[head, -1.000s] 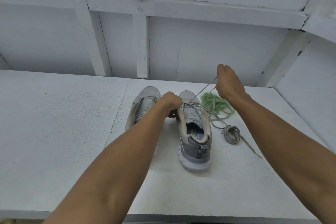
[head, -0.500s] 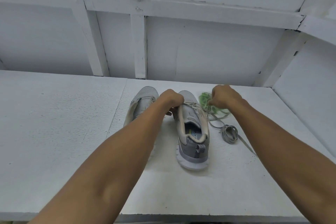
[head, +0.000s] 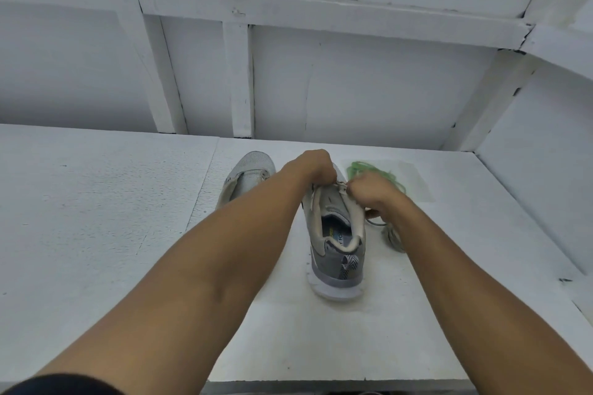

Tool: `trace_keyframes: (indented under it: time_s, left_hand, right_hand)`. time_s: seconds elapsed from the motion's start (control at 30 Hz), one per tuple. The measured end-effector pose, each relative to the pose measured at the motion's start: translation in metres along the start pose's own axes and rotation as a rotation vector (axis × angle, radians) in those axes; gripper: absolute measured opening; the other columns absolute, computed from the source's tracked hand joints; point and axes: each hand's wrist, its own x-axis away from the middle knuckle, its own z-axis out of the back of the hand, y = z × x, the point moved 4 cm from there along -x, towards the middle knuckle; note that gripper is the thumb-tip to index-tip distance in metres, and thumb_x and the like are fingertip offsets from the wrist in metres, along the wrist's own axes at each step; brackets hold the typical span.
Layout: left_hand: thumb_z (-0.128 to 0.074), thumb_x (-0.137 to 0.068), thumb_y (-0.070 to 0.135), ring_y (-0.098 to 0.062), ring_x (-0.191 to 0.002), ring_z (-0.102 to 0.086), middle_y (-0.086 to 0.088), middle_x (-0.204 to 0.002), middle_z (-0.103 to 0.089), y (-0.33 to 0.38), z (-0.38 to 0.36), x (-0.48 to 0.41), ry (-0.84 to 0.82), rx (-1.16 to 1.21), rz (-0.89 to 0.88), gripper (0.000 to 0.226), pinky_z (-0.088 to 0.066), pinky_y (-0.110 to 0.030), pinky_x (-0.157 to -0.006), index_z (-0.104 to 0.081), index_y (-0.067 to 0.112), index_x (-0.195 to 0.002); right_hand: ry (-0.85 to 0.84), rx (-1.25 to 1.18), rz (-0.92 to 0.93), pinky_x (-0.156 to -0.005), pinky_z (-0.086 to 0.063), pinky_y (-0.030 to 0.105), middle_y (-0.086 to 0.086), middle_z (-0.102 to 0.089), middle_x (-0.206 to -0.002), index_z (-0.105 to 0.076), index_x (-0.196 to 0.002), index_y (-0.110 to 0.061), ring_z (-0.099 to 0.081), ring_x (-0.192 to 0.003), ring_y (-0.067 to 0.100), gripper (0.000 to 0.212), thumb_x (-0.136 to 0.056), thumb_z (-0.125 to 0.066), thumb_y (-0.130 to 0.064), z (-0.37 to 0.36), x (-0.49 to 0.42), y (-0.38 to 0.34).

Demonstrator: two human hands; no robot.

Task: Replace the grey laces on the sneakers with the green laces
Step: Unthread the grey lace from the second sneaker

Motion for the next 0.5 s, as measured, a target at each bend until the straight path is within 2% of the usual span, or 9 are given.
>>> trace_keyframes:
  time_s: [0.07,0.17,0.27,0.37,0.43,0.5]
  left_hand:
    - [-0.054,-0.090,0.020,-0.026,-0.088,-0.056,-0.008,-0.111,-0.062,0.003,0.000,-0.001,0.004,-0.028,0.000,0.027,-0.045,-0.029,-0.061,-0.065,0.013,-0.113]
    - [-0.061,-0.087,0.023,-0.026,-0.089,-0.058,-0.008,-0.110,-0.063,0.008,-0.002,0.000,0.027,-0.103,-0.019,0.026,-0.040,-0.025,-0.050,-0.066,0.013,-0.111]
    - [-0.059,-0.087,0.018,-0.026,-0.089,-0.059,-0.009,-0.110,-0.063,0.013,-0.005,0.002,0.049,-0.161,-0.030,0.023,-0.040,-0.028,-0.055,-0.065,0.011,-0.108]
    - [-0.051,-0.091,0.011,-0.026,-0.074,-0.055,-0.011,-0.102,-0.059,0.009,0.003,0.004,0.101,-0.105,-0.019,0.013,-0.043,-0.027,-0.057,-0.061,0.004,-0.097]
    - [-0.050,-0.090,0.007,-0.029,-0.080,-0.061,-0.014,-0.104,-0.063,-0.007,0.013,0.002,0.156,-0.016,0.054,0.016,-0.052,-0.030,-0.066,-0.062,0.000,-0.100]
    - [-0.051,-0.087,0.007,-0.031,-0.089,-0.064,-0.015,-0.107,-0.065,-0.027,0.022,0.004,0.228,0.015,0.133,0.010,-0.053,-0.032,-0.074,-0.060,0.002,-0.089]
  right_hand:
    - [-0.025,-0.213,-0.106,-0.049,-0.045,0.024,0.010,-0.053,-0.074,-0.053,-0.082,-0.009,-0.050,-0.063,0.020,0.014,-0.094,-0.047,-0.006,0.001,0.005,0.010]
    - [-0.037,-0.414,-0.174,-0.064,-0.050,0.030,0.008,-0.057,-0.079,-0.061,-0.091,-0.011,-0.053,-0.071,0.020,0.010,-0.094,-0.052,-0.009,-0.003,0.005,0.021]
    - [-0.008,-0.451,-0.169,-0.070,-0.051,0.033,0.011,-0.058,-0.088,-0.064,-0.108,-0.007,-0.053,-0.079,0.023,0.020,-0.092,-0.053,-0.009,-0.007,0.000,0.027]
    - [0.004,-0.440,-0.147,-0.071,-0.049,0.035,0.012,-0.055,-0.094,-0.061,-0.116,-0.004,-0.052,-0.084,0.024,0.026,-0.093,-0.051,-0.011,-0.010,-0.001,0.027]
    - [0.015,-0.435,-0.134,-0.072,-0.049,0.037,0.013,-0.056,-0.094,-0.060,-0.116,-0.003,-0.053,-0.083,0.024,0.025,-0.094,-0.049,-0.011,-0.012,-0.001,0.028]
    - [0.021,-0.442,-0.128,-0.071,-0.049,0.037,0.013,-0.058,-0.092,-0.059,-0.114,-0.002,-0.055,-0.080,0.024,0.024,-0.094,-0.048,-0.010,-0.012,-0.001,0.028]
